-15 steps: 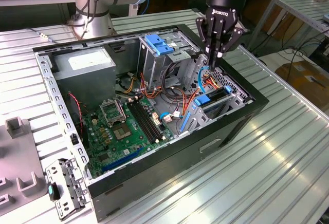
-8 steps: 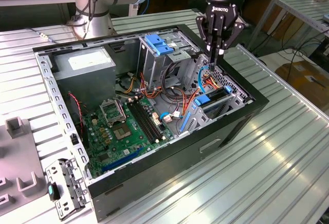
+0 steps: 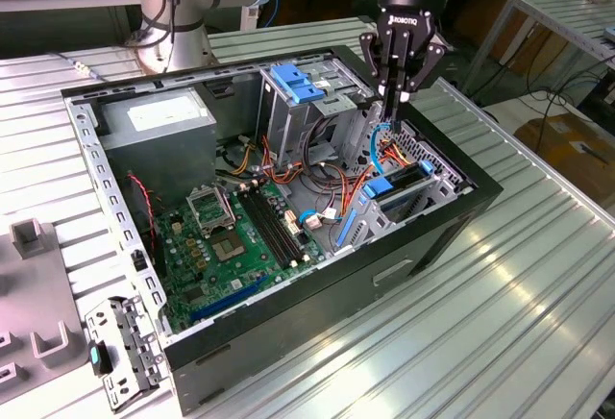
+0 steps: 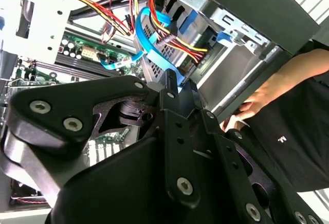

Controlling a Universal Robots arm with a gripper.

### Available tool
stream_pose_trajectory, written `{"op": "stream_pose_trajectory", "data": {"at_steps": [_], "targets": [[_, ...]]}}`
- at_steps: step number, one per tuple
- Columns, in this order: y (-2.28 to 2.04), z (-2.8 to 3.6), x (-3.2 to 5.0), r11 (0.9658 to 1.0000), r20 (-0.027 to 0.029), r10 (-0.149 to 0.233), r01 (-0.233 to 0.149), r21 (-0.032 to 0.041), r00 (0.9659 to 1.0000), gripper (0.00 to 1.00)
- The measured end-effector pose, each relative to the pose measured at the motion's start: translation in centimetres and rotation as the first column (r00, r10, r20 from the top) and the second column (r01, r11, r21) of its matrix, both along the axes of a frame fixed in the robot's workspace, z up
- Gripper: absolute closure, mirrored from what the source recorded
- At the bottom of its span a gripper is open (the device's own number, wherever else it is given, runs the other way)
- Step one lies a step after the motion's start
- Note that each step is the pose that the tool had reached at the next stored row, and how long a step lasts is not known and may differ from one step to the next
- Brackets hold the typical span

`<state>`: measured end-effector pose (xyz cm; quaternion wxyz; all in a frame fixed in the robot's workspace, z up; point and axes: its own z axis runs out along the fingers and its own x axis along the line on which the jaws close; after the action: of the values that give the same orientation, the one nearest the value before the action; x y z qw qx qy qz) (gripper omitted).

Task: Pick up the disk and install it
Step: 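Insert the second disk wire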

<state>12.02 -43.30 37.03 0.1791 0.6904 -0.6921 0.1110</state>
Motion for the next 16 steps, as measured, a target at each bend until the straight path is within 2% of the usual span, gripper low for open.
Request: {"op": "stream_pose_trajectory", "data": {"at_steps": [6,11,12,13,16], "targets": [[-0.01,-0.72,0.01,1.0000,-0.0021,0.000,0.000,-0.0009,1.0000,0.75],[-0.01,-0.78,0.01,1.0000,-0.0021,0.000,0.000,-0.0015,1.0000,0.75],[-0.01,-0.78,0.02,1.0000,-0.0021,0.000,0.000,-0.0015,1.0000,0.76],[-0.01,-0.78,0.02,1.0000,-0.0021,0.000,0.000,-0.0016,1.0000,0.83],[-0.01,-0.78,0.02,1.0000,-0.0021,0.000,0.000,-0.0016,1.0000,0.84]]}}
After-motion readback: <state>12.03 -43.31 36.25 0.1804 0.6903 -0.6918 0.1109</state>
